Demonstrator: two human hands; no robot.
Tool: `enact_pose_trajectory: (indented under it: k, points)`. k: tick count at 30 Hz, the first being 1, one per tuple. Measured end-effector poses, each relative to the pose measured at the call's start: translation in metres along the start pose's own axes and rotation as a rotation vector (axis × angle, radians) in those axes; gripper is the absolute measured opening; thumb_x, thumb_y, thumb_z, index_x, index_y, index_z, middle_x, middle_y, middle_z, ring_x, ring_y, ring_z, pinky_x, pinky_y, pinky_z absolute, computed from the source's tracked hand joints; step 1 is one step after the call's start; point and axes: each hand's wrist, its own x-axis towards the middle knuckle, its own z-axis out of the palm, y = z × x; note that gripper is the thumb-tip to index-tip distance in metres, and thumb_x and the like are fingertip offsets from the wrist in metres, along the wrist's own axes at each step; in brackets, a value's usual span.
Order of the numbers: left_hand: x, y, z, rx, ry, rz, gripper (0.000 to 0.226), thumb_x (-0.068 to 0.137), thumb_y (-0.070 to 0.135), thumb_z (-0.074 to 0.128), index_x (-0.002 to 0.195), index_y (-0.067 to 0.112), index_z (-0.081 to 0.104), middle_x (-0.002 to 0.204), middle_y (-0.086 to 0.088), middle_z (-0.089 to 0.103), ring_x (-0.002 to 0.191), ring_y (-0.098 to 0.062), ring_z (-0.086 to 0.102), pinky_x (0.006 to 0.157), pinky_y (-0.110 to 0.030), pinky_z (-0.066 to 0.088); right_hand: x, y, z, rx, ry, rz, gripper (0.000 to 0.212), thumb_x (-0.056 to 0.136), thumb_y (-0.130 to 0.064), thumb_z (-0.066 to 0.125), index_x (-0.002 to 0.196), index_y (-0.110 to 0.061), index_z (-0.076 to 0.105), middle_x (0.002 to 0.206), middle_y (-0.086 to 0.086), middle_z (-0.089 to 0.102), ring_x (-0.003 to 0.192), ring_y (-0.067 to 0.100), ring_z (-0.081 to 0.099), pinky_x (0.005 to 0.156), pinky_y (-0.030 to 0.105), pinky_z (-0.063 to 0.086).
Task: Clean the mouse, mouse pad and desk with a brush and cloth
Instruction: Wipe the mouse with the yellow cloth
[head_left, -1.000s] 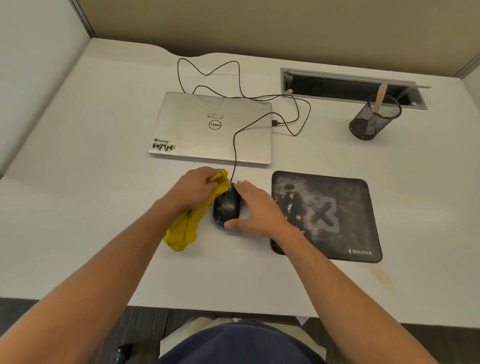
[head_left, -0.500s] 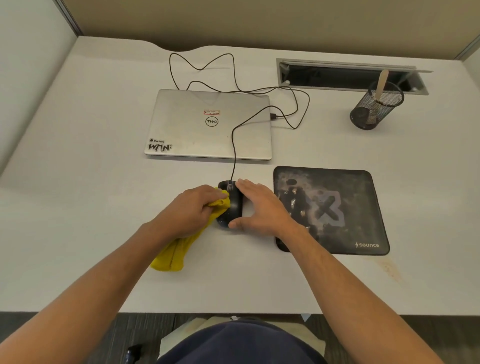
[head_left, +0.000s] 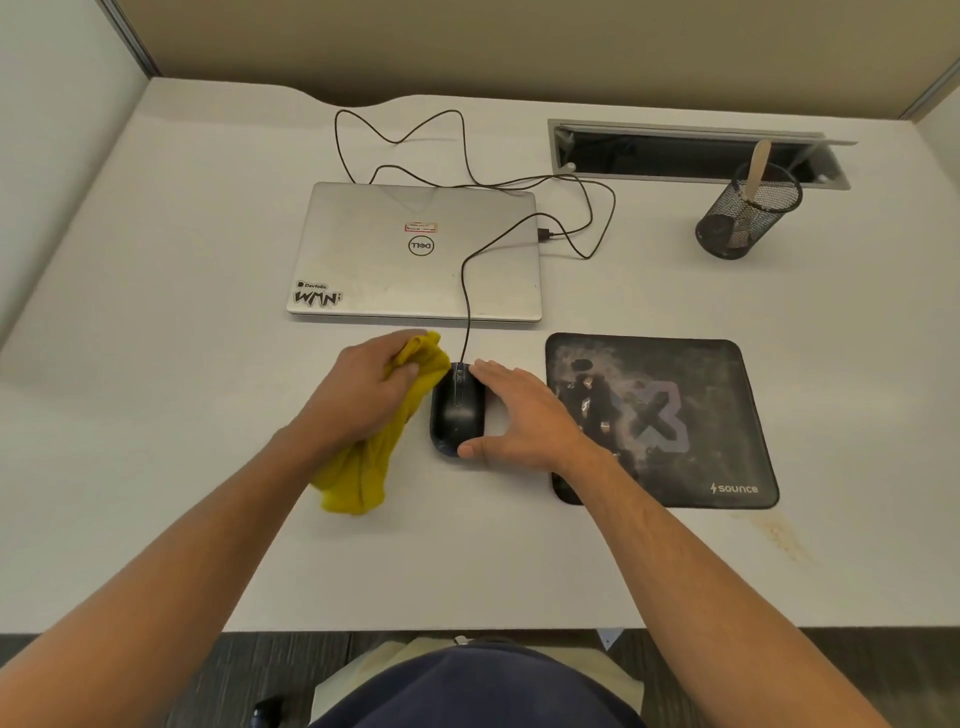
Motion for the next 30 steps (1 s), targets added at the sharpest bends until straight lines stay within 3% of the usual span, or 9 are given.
enact_pose_trajectory:
  k: [5,12,16,19,22,24,26,28,30]
  points:
    - [0.027,0.000,0.029,0.140,-0.177,0.029,0.022,0.095,0.020,0.050,0.113,0.019,0.062,0.114,0.000,0.064,0.100,-0.019,0.055,0.081,-0.027,0.035,0.000,0.000,-0.001,0.007,-0.008,-0.001,0.106,0.067,-0.062,0.073,0.151,-0.025,0.022,0.158,-0.007,0.023,0.144,0.009,0.015,0.114,0.028,0.010]
    - [0.000,-0.003,0.025,0.225,-0.237,0.257,0.034,0.095,0.017,0.054,0.129,0.022,0.060,0.132,0.000,0.060,0.117,-0.023,0.053,0.097,-0.028,0.036,0.000,0.000,0.002,0.037,0.011,-0.001,0.104,0.068,-0.057,0.075,0.151,-0.026,0.022,0.158,-0.008,0.023,0.142,0.007,0.013,0.111,0.024,0.005]
    - [-0.021,0.001,0.024,0.326,-0.274,0.341,0.035,0.094,0.012,0.055,0.127,0.021,0.062,0.137,0.003,0.056,0.109,-0.027,0.054,0.090,-0.029,0.037,0.001,0.001,0.001,0.038,0.000,-0.005,0.105,0.066,-0.060,0.076,0.150,-0.025,0.023,0.158,-0.008,0.024,0.142,0.006,0.014,0.110,0.022,0.005]
    - [-0.035,0.007,0.017,0.306,-0.337,0.382,0.031,0.094,0.012,0.055,0.122,0.022,0.065,0.129,0.005,0.061,0.106,-0.022,0.055,0.090,-0.033,0.042,0.002,0.001,0.001,0.028,-0.007,-0.010,0.104,0.067,-0.062,0.074,0.151,-0.025,0.024,0.158,-0.006,0.022,0.143,0.008,0.014,0.110,0.023,0.005]
    - [-0.042,0.010,0.007,0.163,-0.450,0.361,0.028,0.091,0.009,0.055,0.112,0.022,0.068,0.114,0.010,0.066,0.102,-0.011,0.057,0.090,-0.023,0.042,0.001,0.001,0.000,0.025,-0.007,-0.009,0.102,0.069,-0.061,0.073,0.151,-0.025,0.023,0.158,-0.005,0.022,0.144,0.010,0.014,0.113,0.025,0.006]
    - [-0.037,0.011,0.003,0.057,-0.375,0.280,0.030,0.092,0.012,0.055,0.114,0.027,0.068,0.114,0.019,0.064,0.103,0.000,0.055,0.088,-0.007,0.038,0.001,0.001,0.000,0.025,-0.010,-0.001,0.103,0.068,-0.061,0.074,0.150,-0.026,0.024,0.158,-0.006,0.022,0.143,0.009,0.015,0.111,0.024,0.007]
    - [-0.024,0.010,0.003,0.006,-0.185,0.240,0.031,0.093,0.017,0.054,0.120,0.029,0.065,0.117,0.020,0.061,0.106,0.003,0.053,0.088,-0.001,0.033,0.001,0.000,0.000,0.030,-0.011,0.005,0.103,0.067,-0.059,0.076,0.150,-0.028,0.024,0.157,-0.008,0.024,0.143,0.009,0.016,0.109,0.024,0.008]
    - [-0.007,0.010,0.008,0.070,-0.089,0.230,0.033,0.095,0.017,0.053,0.126,0.025,0.061,0.125,0.012,0.061,0.113,-0.005,0.053,0.094,-0.011,0.034,0.000,0.000,-0.002,0.033,-0.008,0.009,0.101,0.067,-0.057,0.076,0.150,-0.028,0.025,0.157,-0.008,0.025,0.143,0.010,0.018,0.112,0.026,0.011]
    - [0.008,0.009,0.016,0.155,-0.130,0.228,0.034,0.097,0.019,0.051,0.130,0.021,0.059,0.131,0.004,0.060,0.119,-0.015,0.052,0.099,-0.023,0.036,0.000,-0.001,-0.003,0.033,-0.009,0.012,0.101,0.067,-0.056,0.076,0.150,-0.027,0.025,0.156,-0.007,0.027,0.142,0.011,0.020,0.115,0.030,0.015]
